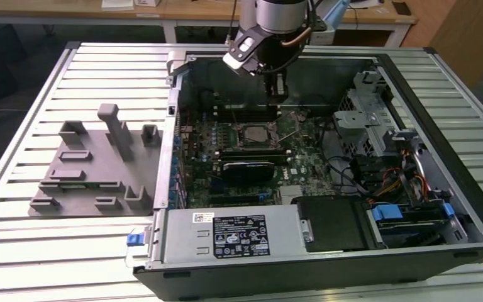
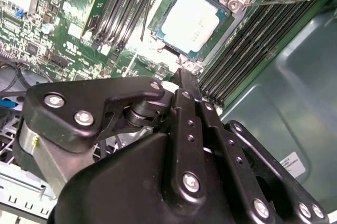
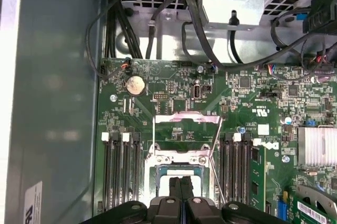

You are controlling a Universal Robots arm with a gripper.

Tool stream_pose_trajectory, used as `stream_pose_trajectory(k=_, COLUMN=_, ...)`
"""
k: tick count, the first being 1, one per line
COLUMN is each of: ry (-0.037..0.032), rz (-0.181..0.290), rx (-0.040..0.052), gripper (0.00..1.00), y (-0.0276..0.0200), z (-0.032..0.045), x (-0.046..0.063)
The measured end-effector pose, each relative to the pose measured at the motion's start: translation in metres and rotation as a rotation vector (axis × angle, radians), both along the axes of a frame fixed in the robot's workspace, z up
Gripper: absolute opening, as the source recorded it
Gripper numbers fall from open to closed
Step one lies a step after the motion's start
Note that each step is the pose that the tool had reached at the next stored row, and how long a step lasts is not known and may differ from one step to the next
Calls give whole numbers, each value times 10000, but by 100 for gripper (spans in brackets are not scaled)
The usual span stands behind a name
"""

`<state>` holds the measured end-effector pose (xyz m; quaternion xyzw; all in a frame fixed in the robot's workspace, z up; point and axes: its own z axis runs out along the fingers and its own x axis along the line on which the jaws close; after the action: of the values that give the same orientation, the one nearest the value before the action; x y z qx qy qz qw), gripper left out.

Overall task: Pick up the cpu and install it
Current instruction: 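Close the cpu cover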

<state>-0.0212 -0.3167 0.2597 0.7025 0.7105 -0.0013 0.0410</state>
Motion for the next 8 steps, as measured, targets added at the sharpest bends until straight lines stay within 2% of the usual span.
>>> stream_pose_trajectory(k=8, ry=0, rz=0, rx=-5, gripper=11, y=43, z=-1, x=96)
